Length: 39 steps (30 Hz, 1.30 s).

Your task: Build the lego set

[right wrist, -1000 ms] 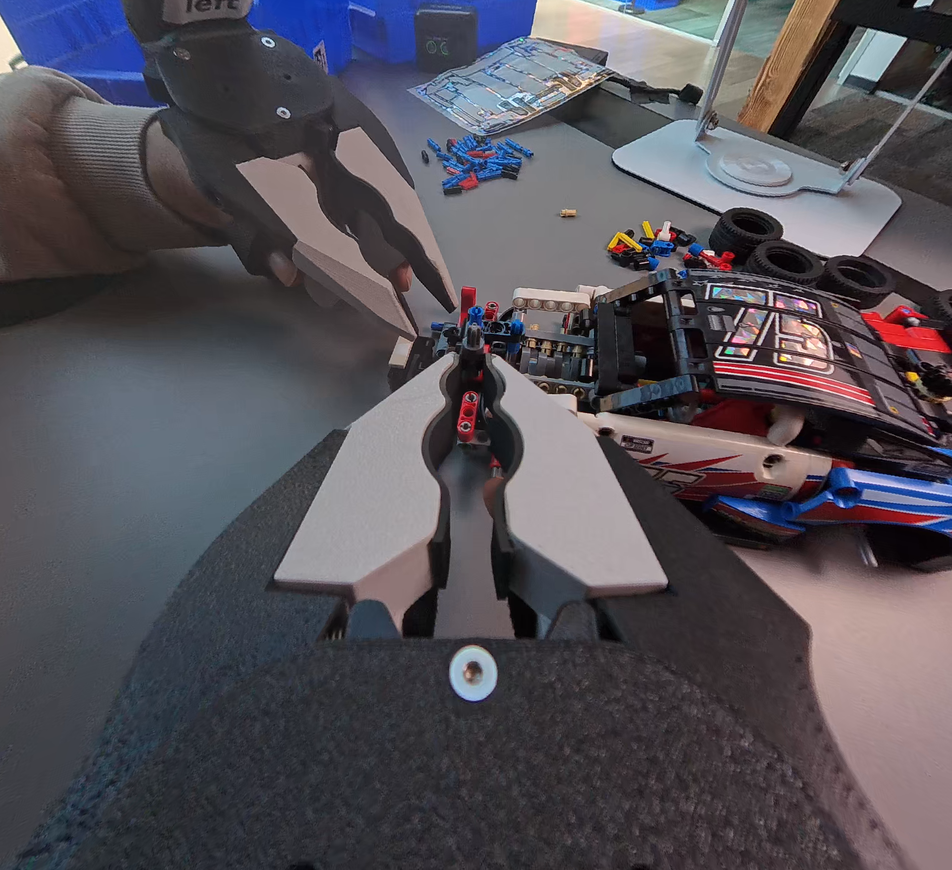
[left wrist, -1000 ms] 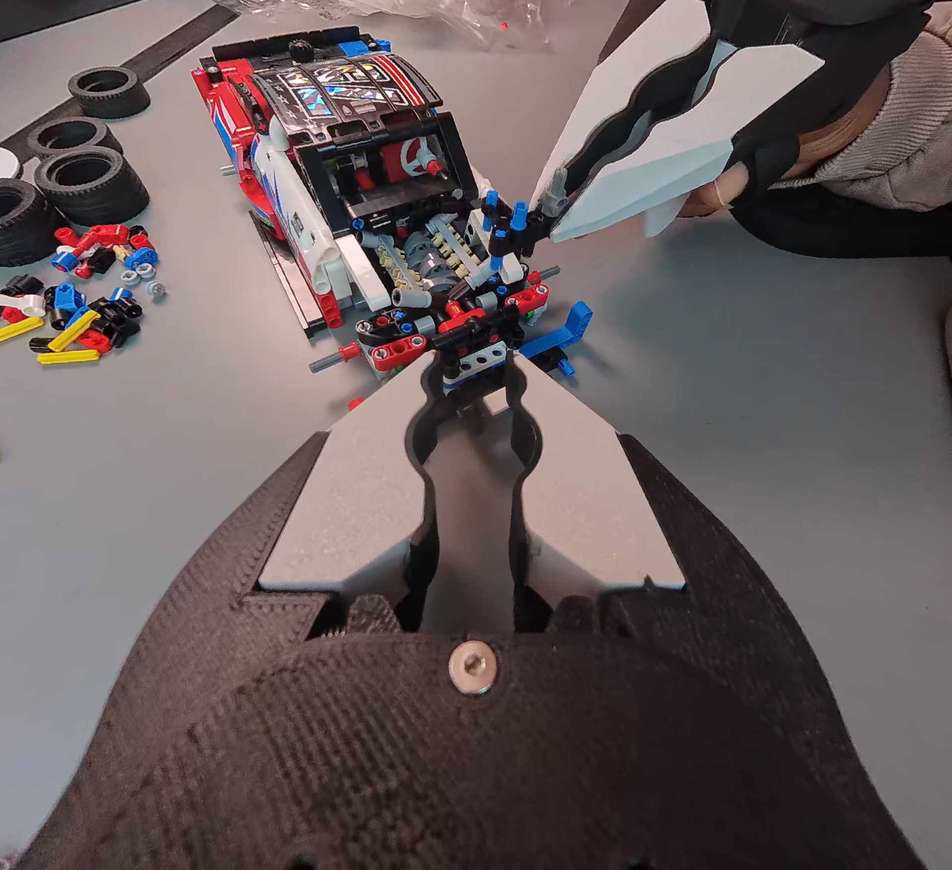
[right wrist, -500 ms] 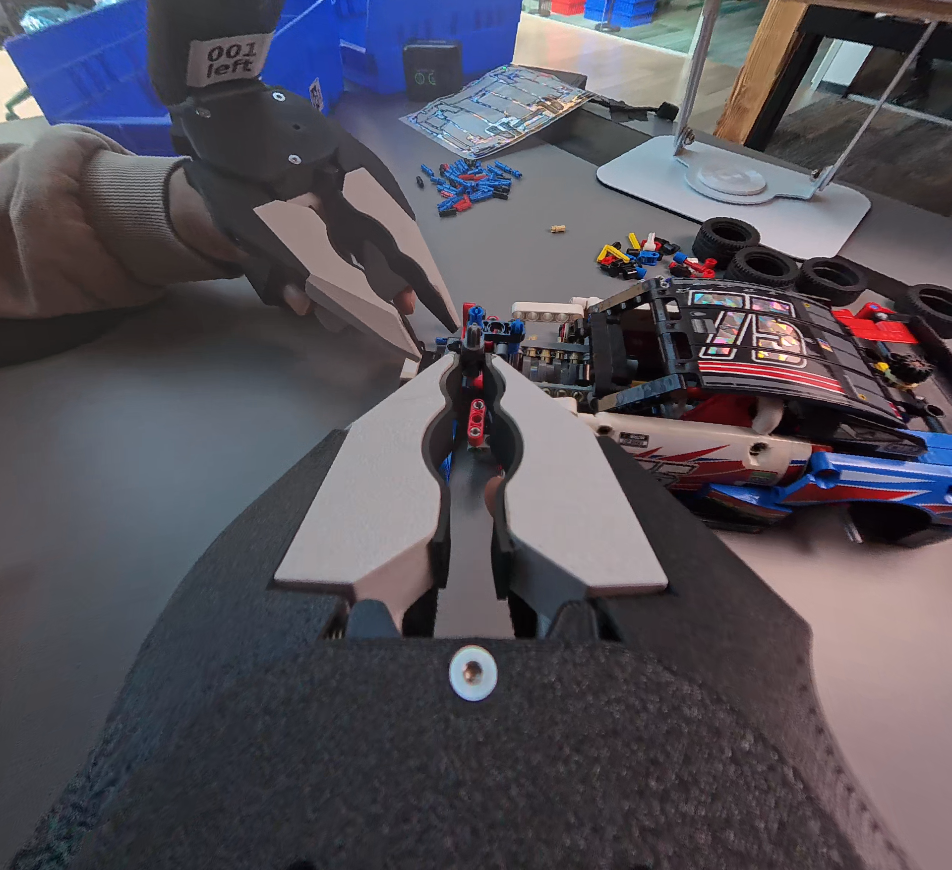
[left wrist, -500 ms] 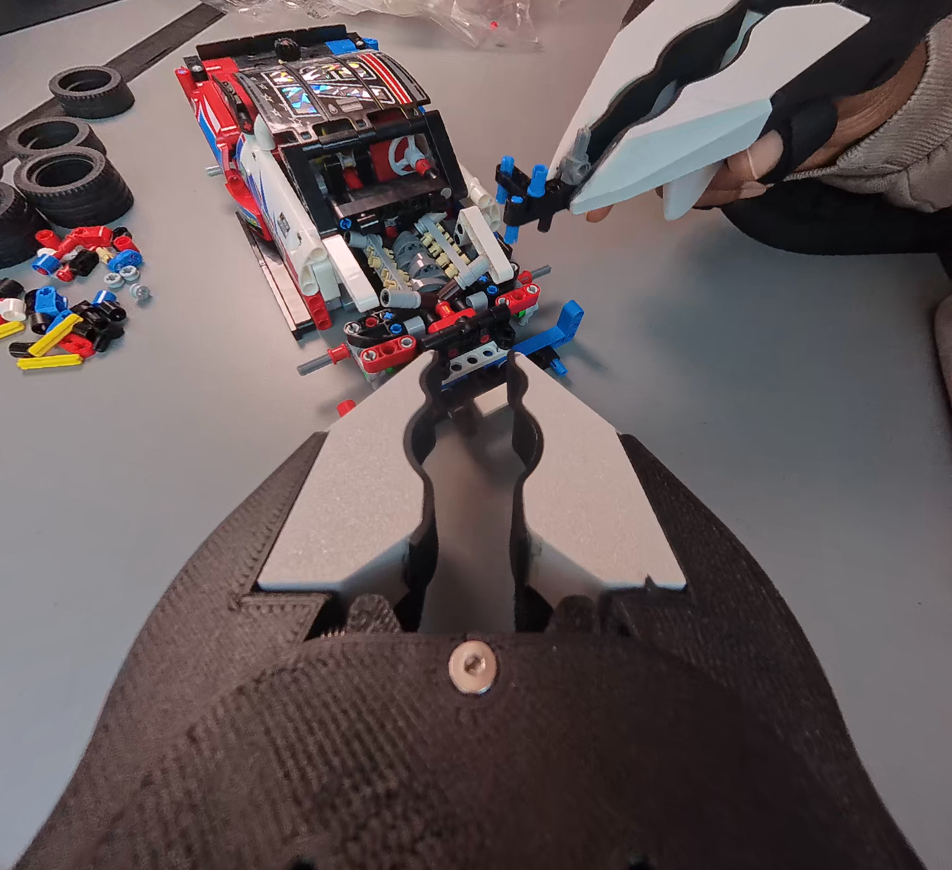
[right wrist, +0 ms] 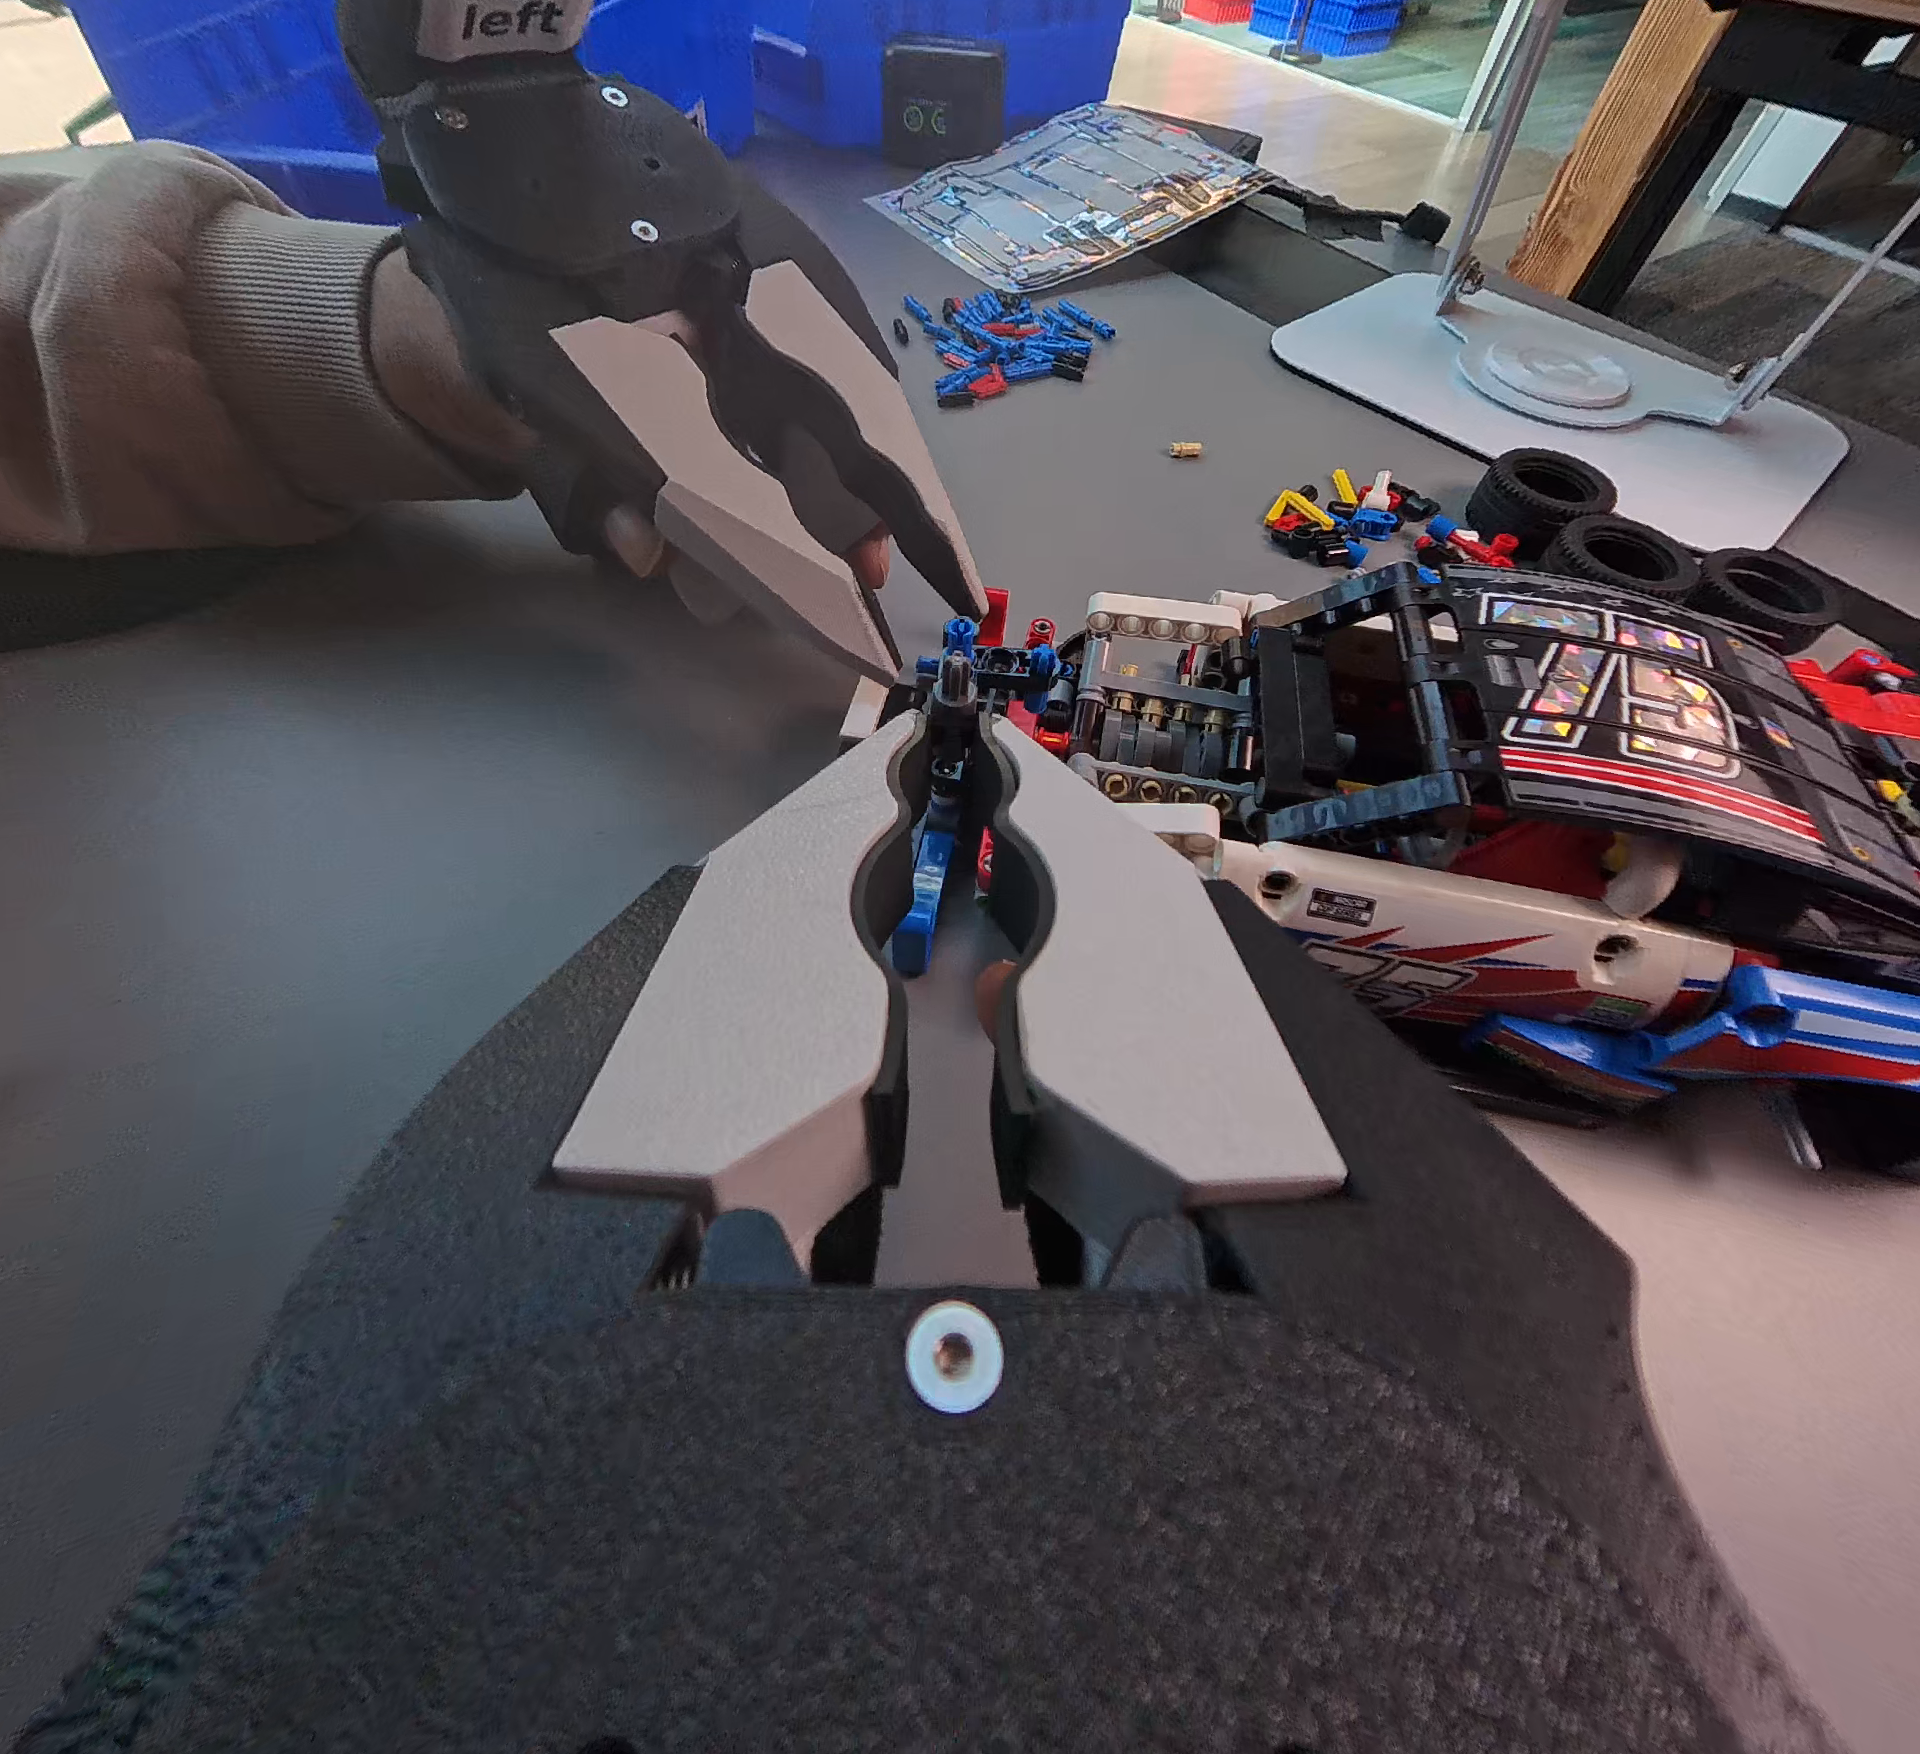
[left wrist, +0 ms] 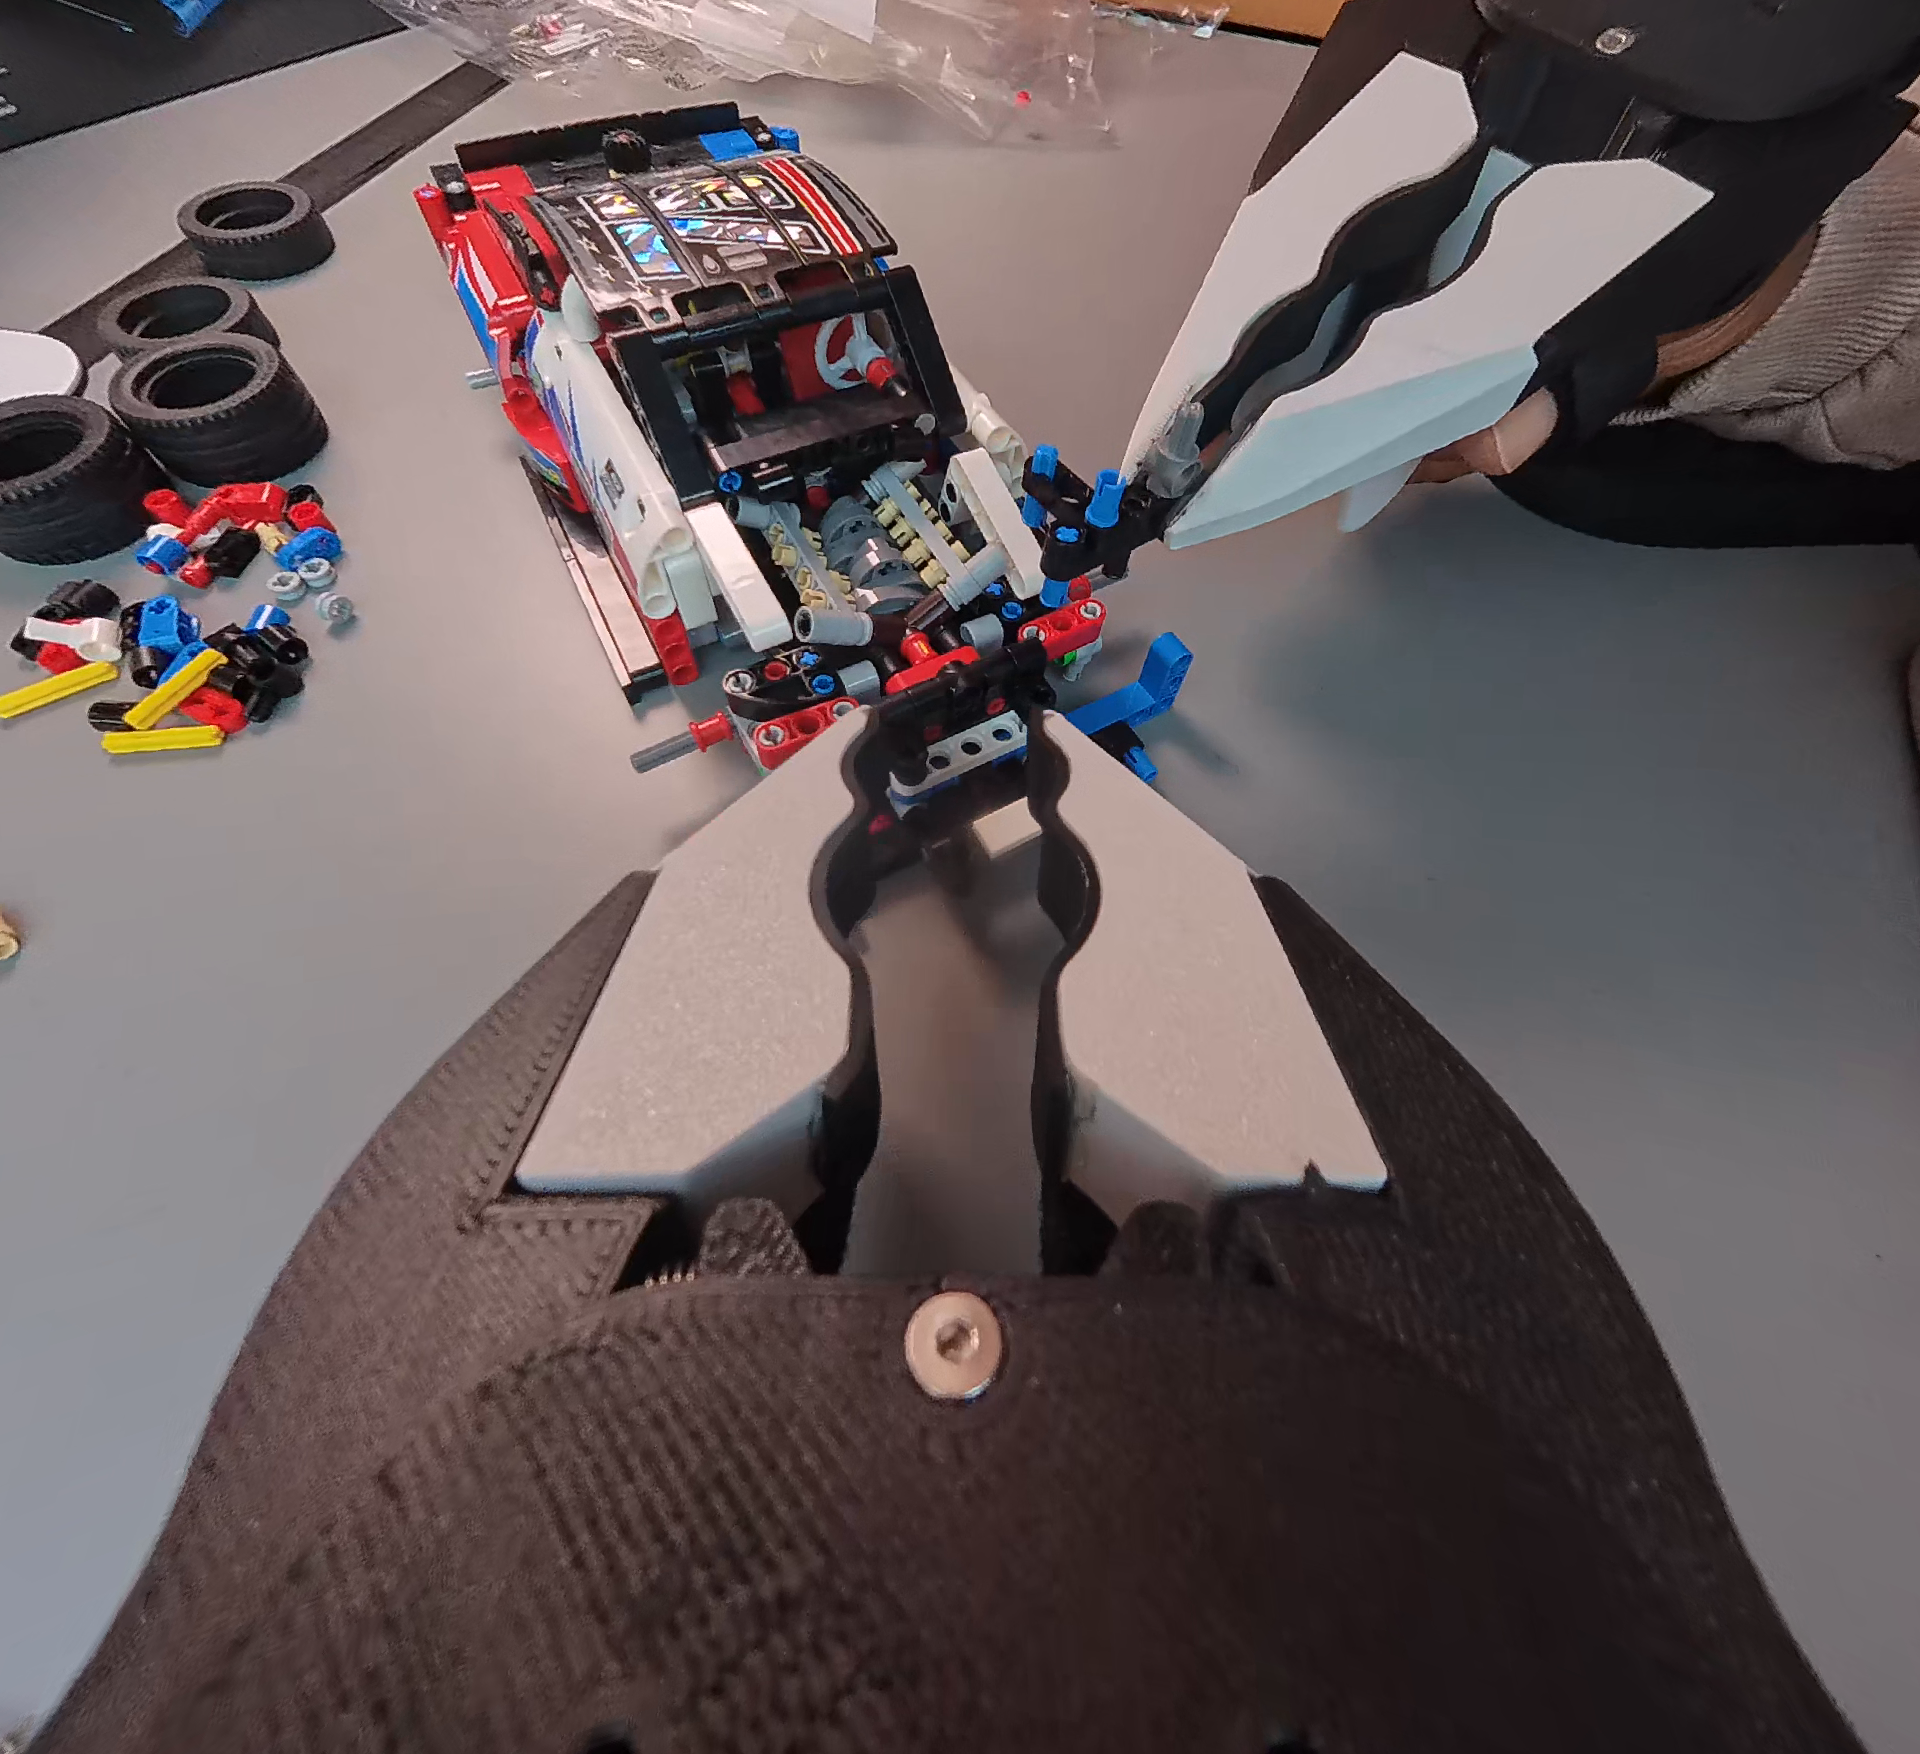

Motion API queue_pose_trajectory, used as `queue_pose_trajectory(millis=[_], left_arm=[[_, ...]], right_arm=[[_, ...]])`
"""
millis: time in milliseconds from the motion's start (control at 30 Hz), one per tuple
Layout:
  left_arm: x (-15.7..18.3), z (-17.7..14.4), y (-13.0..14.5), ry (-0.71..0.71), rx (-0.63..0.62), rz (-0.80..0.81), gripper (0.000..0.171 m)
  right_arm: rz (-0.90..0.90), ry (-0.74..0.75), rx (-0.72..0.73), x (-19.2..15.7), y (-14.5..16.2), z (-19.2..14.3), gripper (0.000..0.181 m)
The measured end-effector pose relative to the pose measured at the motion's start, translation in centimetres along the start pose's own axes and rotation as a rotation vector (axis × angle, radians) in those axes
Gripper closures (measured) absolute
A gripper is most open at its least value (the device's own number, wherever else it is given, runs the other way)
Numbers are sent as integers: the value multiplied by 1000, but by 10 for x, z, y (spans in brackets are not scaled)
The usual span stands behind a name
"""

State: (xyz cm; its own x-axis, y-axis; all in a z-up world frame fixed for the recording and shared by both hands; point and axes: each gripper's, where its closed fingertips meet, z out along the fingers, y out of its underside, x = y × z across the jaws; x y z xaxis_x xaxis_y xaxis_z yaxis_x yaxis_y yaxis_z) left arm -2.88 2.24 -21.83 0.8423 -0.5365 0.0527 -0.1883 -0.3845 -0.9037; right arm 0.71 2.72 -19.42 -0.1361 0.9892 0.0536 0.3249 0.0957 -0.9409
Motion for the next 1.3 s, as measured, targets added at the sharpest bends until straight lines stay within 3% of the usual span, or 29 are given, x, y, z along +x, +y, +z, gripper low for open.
queue_pose_trajectory(millis=[833, 1300], left_arm=[[-18, -6, -6, -97, 41, -3, 140], [-16, -3, -3, -82, 31, 2, 143]], right_arm=[[3, 18, -1, 7, 3, 1, 176], [18, 22, -14, 9, 5, -1, 176]])
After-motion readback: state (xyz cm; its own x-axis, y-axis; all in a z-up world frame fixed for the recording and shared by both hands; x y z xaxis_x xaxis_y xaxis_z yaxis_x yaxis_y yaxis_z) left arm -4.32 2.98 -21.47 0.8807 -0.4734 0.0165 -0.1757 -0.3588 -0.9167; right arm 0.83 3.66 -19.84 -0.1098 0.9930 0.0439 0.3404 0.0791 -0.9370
